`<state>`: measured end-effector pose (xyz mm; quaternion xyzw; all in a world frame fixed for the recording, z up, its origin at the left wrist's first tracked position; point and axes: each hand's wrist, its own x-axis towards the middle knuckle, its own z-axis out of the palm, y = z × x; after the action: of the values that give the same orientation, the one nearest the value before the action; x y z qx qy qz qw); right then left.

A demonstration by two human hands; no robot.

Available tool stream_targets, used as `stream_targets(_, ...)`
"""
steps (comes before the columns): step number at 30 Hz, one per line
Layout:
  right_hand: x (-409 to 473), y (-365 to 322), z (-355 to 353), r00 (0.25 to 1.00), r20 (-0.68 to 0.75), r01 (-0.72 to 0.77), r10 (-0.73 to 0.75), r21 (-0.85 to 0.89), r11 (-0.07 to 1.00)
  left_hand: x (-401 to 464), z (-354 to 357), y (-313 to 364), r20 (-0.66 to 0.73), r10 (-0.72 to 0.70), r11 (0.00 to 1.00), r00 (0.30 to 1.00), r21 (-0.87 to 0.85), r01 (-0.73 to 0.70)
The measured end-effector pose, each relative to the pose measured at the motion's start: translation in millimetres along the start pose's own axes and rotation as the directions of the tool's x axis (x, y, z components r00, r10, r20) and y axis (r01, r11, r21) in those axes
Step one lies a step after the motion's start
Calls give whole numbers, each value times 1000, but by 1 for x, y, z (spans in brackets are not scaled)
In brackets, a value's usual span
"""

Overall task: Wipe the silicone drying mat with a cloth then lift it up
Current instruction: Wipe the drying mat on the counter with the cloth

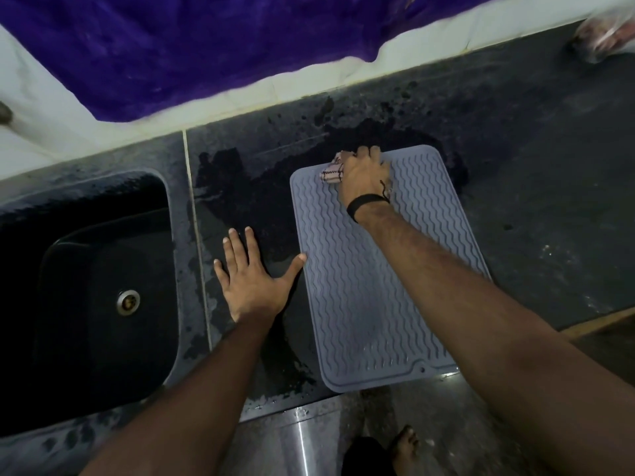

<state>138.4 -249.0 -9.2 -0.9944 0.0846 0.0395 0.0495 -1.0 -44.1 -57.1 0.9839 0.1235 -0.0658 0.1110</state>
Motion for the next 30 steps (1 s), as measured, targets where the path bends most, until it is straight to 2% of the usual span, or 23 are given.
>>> stream_targets(6,-7,-52,-2,973,14,231,-231,-23,973,-1,-3,0,-9,-2,1000,1000,-13,2)
stream_targets(9,-4,-49,-4,953,16,303,-302,-41,952,0,-4,1,-9,2,1000,1000,-16,-2)
stream_targets(12,2,-22,-9,962,6,272,-272,-78,959,-1,-4,1,0,5,1000,1000,-13,-5)
stream_targets(17,7,32,-21,993,8,119,-119,-120,986,-1,-4,1,10,2,1000,1000,-3,-2)
stream_targets(21,6,37,-25,997,20,73,-71,-158,985,-1,-5,1,13,3,1000,1000,0,-3)
stream_targets(25,3,3,-21,982,-35,183,-188,-107,977,-2,-6,2,12,-2,1000,1000,-7,2)
stream_targets(28,-1,-23,-13,946,12,321,-324,-163,933,-2,-7,2,10,-4,1000,1000,-8,4)
stream_targets(30,-1,-20,-11,946,27,322,-322,-181,929,-2,-6,1,8,-4,1000,1000,-5,4)
